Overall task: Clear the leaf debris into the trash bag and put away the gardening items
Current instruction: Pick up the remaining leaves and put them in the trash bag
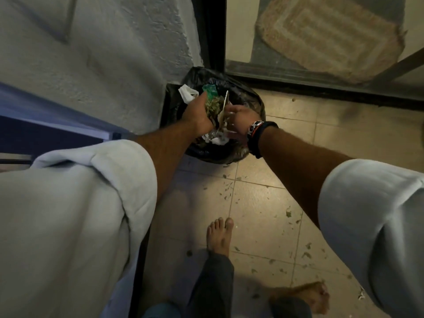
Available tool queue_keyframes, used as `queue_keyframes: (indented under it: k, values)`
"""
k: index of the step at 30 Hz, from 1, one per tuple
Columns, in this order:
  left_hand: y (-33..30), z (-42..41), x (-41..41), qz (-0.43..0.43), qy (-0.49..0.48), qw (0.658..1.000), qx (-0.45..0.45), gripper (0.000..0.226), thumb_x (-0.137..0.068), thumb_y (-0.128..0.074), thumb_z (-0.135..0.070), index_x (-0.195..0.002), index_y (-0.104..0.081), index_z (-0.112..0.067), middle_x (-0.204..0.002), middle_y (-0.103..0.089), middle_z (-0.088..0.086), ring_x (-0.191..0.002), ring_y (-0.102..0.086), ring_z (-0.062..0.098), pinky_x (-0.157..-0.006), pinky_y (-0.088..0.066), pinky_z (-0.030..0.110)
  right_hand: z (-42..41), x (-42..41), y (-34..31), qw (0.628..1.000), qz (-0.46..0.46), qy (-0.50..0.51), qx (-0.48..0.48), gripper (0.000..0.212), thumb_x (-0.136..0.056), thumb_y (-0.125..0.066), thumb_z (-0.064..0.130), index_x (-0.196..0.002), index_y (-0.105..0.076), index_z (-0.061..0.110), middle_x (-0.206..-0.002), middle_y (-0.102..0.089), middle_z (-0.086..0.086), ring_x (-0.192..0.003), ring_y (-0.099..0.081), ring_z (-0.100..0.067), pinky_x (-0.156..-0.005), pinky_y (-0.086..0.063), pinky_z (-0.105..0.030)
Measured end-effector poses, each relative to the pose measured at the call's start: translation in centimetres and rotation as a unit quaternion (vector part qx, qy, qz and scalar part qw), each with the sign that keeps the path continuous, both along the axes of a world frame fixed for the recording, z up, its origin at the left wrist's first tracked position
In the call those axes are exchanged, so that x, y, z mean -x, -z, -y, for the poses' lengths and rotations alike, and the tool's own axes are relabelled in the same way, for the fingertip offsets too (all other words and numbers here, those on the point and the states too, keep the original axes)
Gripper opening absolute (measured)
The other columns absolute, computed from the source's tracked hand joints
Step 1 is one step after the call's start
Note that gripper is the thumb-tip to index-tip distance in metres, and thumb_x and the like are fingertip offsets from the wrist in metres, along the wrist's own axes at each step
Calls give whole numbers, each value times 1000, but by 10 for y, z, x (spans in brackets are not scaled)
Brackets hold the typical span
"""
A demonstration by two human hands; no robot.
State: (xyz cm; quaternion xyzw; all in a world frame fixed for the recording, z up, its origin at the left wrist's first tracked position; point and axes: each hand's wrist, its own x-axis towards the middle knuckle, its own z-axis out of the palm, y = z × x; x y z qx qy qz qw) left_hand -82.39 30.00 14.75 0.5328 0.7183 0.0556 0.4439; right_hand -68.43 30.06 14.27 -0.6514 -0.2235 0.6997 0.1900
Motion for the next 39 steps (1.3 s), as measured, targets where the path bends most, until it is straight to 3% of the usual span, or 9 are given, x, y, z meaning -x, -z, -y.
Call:
queue_keyframes:
  k: [3,7,12,19,23,29,32,37,39]
  values:
    - [8,20,5,2,-45,999,-29,67,-79,-72,-26,-140,-46,-15,-136,-57,10,-123,-55,28,-106,-45,36,19,-12,3,999,20,-16,-38,43,-94,-45,-3,-132,-54,13,-104,-55,-6,-81,-57,-18,-80,-54,-39]
    - [6,48,-1,3,-103,994,-39,66,-81,-66,-15,-143,-45,-25,-137,-57,7,-127,-53,28,-107,-45,44,49,-44,-7,995,-10,97,-1,43,-94,-41,-6,-130,-55,12,-102,-59,-9,-85,-58,-23,-82,-54,-43]
    - [-7,73,-30,-13,-94,995,-19,81,-81,-66,-12,-153,-31,-23,-153,-42,7,-141,-40,27,-114,-38,43,92,-101,-29,980,-38,190,45,43,-100,-35,-3,-134,-51,16,-135,-54,-12,-121,-55,-35,-99,-50,-49]
    - [-43,110,-103,3,-90,996,-23,78,-87,-64,-13,-155,-27,-23,-158,-33,5,-144,-33,25,-116,-33,35,169,-174,-54,964,-52,255,51,39,-100,-42,4,-135,-51,18,-137,-53,-8,-124,-52,-33,-97,-50,-46]
    - [-53,141,-163,58,-51,997,-27,79,-87,-66,-20,-155,-28,-27,-156,-36,1,-140,-38,21,-115,-35,34,214,-212,-59,958,-32,285,27,35,-99,-51,16,-133,-54,25,-134,-55,-3,-123,-53,-26,-98,-50,-46]
    - [-63,193,-258,72,51,996,-10,79,-88,-67,-17,-155,-27,-24,-159,-32,5,-145,-32,24,-117,-33,41,282,-283,-60,920,-13,390,13,36,-101,-47,20,-135,-52,29,-141,-50,-1,-128,-49,-24,-101,-48,-48]
    - [-64,221,-308,61,120,991,10,76,-89,-66,-14,-155,-28,-22,-160,-32,3,-145,-32,22,-114,-31,33,328,-324,-58,892,1,451,19,37,-100,-48,19,-136,-51,29,-138,-51,-1,-127,-50,-25,-101,-48,-49]
    - [-51,266,-380,68,235,966,86,69,-88,-66,-13,-150,-39,-24,-149,-46,4,-134,-46,25,-108,-45,45,410,-384,-48,838,33,543,40,37,-101,-47,18,-136,-51,29,-138,-51,-1,-125,-51,-25,-100,-48,-49]
    - [-44,283,-407,74,279,951,113,65,-88,-64,-11,-148,-42,-25,-146,-49,3,-129,-50,24,-102,-49,40,441,-406,-42,817,42,573,48,40,-101,-46,16,-138,-49,29,-139,-50,-1,-125,-51,-25,-101,-48,-49]
